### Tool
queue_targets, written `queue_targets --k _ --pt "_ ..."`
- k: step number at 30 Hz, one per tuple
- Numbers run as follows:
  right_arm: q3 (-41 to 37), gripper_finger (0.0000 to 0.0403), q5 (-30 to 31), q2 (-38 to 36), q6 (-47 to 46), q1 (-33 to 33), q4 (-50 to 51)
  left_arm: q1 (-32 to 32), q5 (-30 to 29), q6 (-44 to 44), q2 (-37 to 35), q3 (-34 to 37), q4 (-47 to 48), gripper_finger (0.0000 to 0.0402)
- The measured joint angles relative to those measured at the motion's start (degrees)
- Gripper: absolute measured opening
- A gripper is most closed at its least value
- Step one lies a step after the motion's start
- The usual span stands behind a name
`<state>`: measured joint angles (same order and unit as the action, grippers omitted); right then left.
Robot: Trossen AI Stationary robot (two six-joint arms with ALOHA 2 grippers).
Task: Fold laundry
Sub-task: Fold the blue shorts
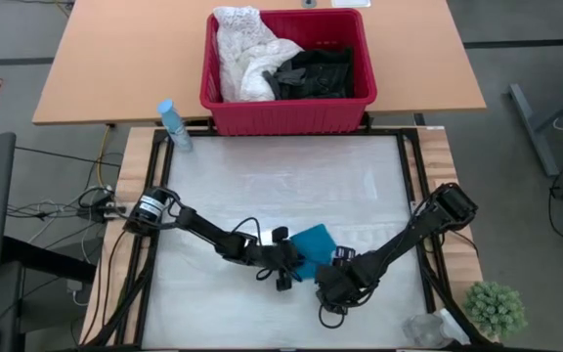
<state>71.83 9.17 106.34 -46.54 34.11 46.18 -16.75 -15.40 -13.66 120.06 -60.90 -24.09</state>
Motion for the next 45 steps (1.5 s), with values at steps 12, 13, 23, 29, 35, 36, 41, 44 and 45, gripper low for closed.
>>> queue_targets --k 12,13,23,29,35,36,41,44,45 --pt "0.07 0.0259 20.73 -10.57 -0.64 2.05 1.77 0.25 -0.69 -1.98 -3.36 0.26 1.79 0.0054" --pt "-0.04 0.0255 23.38 -11.97 -0.04 2.26 0.72 0.30 -1.21 -2.05 -3.66 0.26 1.76 0.0054" --pt "-13.64 0.0073 25.79 -15.09 2.98 -0.32 -23.62 0.32 -1.42 -1.99 -6.79 0.24 3.03 0.0054" --pt "-17.37 0.0024 25.08 -14.07 4.52 -2.01 -31.87 0.36 -2.50 -2.53 -6.79 0.24 4.10 0.0054" --pt "-20.33 0.0014 23.30 -9.63 4.56 -5.70 -36.24 0.52 -6.22 -2.03 -6.79 0.24 4.28 0.0054" --pt "-20.39 0.0014 22.97 -8.50 4.52 -6.16 -37.15 0.52 -6.35 -2.09 -6.79 0.24 4.32 0.0054" --pt "-20.54 0.0016 20.30 -4.40 4.52 -7.57 -39.75 0.52 -6.45 -2.09 -6.56 0.24 6.58 0.0054" --pt "-20.46 0.0016 19.35 -3.92 4.54 -8.00 -40.36 0.65 -6.82 -2.00 -6.52 1.13 8.20 0.0054" --pt "-20.46 0.0016 19.35 -3.91 4.52 -8.01 -40.01 0.78 -6.97 -2.00 -6.52 1.68 8.38 0.0054"
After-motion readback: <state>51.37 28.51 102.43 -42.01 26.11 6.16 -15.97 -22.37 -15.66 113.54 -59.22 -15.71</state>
